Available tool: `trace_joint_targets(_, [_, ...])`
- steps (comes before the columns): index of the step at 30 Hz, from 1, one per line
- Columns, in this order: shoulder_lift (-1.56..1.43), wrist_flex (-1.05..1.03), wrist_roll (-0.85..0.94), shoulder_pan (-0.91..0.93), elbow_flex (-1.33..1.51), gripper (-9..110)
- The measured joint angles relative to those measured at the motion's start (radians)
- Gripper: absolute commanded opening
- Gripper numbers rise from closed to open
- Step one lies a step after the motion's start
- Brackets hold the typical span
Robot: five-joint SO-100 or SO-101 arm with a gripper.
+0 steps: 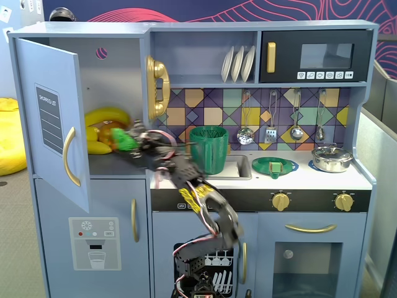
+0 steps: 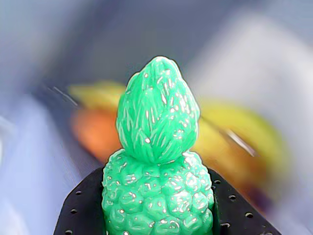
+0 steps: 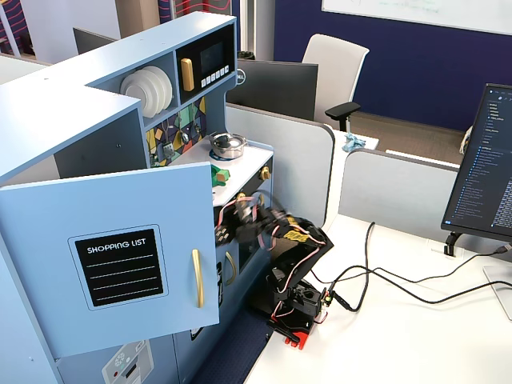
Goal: Pick up the green pineapple from the left cabinet and place it in the green recipient
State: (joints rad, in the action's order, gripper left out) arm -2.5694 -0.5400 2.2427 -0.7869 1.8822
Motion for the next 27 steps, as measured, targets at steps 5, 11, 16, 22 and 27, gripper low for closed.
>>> trace_joint_targets(5, [-0.109,-0.265,-0.101,0.184,-0.087,0])
trace_joint_targets(11, [-0.069,-0.417,-0.319,0.459,-0.310,0])
trace_joint_targets(16, [0.091,-0.337,-0.477,0.678,-0.449,0])
trace_joint_targets(22, [0.365,-0.186,-0.540,0.799,-0.546,0])
trace_joint_targets(27, [0.557,-0.075,-0.555,0.847,-0.575,0])
